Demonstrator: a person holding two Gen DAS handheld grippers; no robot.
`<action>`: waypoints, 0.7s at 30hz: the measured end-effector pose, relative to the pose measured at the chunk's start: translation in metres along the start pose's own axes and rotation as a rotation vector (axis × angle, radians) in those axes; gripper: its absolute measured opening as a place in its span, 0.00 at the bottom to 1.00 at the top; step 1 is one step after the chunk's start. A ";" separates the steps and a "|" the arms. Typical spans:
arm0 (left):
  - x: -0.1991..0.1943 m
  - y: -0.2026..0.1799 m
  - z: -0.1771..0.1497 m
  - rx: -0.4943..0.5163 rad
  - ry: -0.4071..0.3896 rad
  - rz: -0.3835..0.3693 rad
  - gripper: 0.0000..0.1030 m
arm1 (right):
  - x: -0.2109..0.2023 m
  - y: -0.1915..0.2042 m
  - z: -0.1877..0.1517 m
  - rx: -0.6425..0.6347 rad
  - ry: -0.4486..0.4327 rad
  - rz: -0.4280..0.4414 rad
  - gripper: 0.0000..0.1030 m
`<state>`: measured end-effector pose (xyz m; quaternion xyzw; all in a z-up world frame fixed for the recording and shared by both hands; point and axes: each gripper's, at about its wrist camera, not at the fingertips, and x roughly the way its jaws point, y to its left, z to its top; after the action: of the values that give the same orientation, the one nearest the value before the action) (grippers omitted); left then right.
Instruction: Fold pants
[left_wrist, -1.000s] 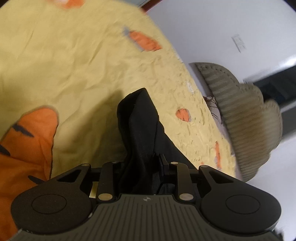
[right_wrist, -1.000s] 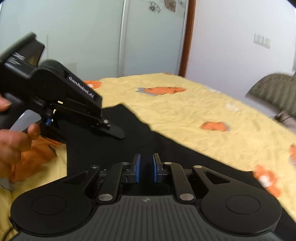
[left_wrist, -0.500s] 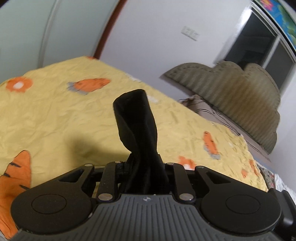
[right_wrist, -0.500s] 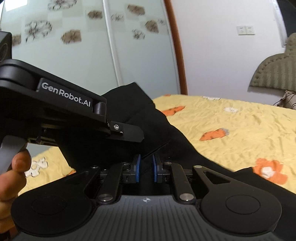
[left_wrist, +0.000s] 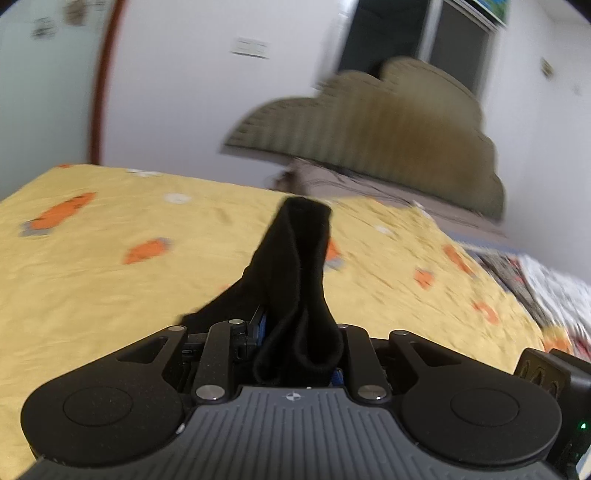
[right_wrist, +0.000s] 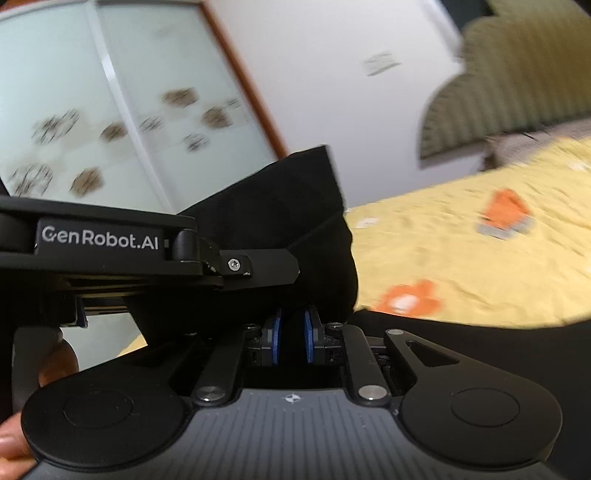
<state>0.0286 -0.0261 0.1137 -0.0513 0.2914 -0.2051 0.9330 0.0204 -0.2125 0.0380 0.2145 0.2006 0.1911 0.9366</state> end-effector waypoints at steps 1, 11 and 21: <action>0.006 -0.011 -0.003 0.020 0.009 -0.014 0.21 | -0.008 -0.011 -0.002 0.025 -0.006 -0.011 0.13; 0.084 -0.104 -0.047 0.154 0.136 -0.128 0.21 | -0.055 -0.107 -0.023 0.284 -0.038 -0.181 0.13; 0.129 -0.122 -0.070 0.118 0.267 -0.270 0.35 | -0.086 -0.152 -0.044 0.466 0.020 -0.352 0.19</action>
<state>0.0425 -0.1888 0.0149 -0.0073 0.3906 -0.3500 0.8514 -0.0317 -0.3632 -0.0460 0.3840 0.2824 -0.0233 0.8788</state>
